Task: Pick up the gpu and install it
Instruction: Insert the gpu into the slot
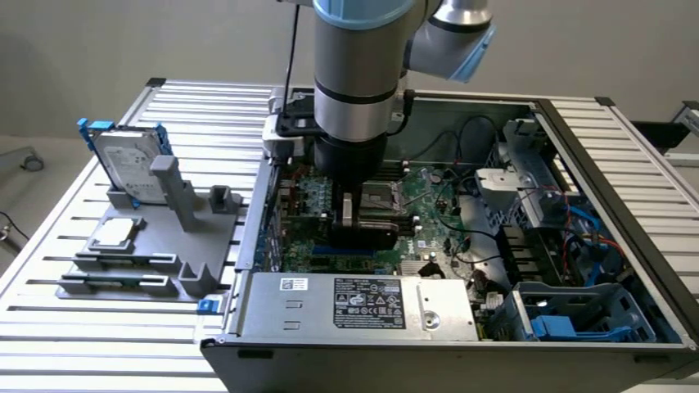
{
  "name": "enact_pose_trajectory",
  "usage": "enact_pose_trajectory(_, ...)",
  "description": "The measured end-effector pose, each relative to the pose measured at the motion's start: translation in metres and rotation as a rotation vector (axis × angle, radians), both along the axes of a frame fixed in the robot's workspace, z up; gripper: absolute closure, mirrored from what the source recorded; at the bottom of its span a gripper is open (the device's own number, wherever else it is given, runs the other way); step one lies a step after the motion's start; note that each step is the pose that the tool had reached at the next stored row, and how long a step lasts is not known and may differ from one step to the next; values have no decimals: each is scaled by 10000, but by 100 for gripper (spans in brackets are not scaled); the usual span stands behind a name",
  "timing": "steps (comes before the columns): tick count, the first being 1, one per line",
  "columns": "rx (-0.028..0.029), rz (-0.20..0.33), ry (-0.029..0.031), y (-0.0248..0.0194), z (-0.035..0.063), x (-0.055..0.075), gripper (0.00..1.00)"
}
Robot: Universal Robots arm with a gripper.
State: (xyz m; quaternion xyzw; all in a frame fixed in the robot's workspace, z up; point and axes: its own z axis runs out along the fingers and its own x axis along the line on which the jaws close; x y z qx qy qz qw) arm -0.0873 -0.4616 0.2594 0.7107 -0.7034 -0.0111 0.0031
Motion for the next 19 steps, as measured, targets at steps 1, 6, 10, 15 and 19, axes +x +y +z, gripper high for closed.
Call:
enact_pose_trajectory(1,0,2,0,-1,-3,0,74)
enact_pose_trajectory(6,27,3,1,-1,-39,0,74)
enact_pose_trajectory(10,75,4,1,-1,-60,0,74)
enact_pose_trajectory(15,107,3,3,-1,-75,0,74)
enact_pose_trajectory(19,131,4,2,-1,-84,0,74)
